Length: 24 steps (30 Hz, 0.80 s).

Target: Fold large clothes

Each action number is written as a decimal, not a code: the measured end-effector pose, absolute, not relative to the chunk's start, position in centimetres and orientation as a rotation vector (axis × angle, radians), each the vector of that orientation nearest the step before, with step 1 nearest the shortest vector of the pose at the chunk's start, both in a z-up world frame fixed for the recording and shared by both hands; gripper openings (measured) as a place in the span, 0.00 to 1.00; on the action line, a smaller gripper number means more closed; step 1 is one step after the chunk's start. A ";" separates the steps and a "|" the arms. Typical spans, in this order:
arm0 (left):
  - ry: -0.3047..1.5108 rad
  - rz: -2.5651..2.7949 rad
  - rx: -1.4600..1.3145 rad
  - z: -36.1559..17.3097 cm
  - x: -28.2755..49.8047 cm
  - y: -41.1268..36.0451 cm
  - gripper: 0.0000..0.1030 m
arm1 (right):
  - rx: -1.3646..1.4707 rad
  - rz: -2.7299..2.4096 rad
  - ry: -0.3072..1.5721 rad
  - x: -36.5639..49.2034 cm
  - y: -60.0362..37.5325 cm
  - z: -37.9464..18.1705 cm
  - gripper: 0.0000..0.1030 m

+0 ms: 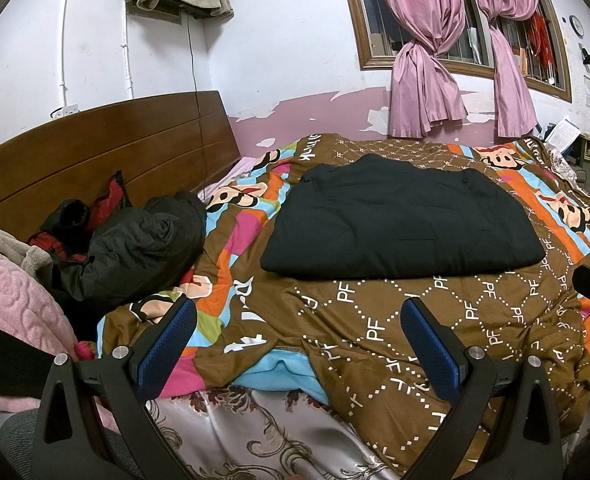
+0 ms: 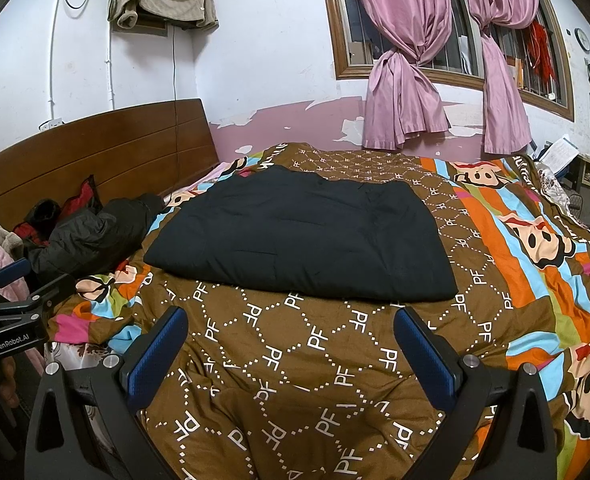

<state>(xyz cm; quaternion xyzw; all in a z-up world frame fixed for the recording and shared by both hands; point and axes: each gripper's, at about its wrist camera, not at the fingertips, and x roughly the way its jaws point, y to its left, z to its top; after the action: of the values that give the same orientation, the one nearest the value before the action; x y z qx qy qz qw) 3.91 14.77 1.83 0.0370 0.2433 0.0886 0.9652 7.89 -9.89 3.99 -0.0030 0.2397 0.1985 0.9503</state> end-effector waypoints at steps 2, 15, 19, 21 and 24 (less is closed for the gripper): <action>0.493 0.179 0.076 1.8 3.9 14.7 0.97 | -0.006 0.404 0.488 7.8 -9.9 4.0 1.00; 0.492 0.180 0.077 1.8 3.9 14.7 0.97 | -0.006 0.403 0.488 7.9 -9.8 4.0 1.00; 0.493 0.180 0.077 1.8 3.9 14.7 0.97 | -0.005 0.403 0.488 7.9 -9.8 4.1 1.00; 0.492 0.179 0.078 1.8 3.9 14.8 0.97 | -0.006 0.403 0.488 7.9 -9.9 4.0 1.00; 0.492 0.179 0.078 1.8 3.9 14.7 0.97 | -0.006 0.402 0.489 7.9 -9.8 4.1 1.00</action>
<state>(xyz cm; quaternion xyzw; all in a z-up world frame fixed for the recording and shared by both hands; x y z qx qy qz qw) 3.95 14.74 1.78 0.0385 0.2433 0.0885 0.9651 7.92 -9.84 4.06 -0.0028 0.2403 0.1978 0.9503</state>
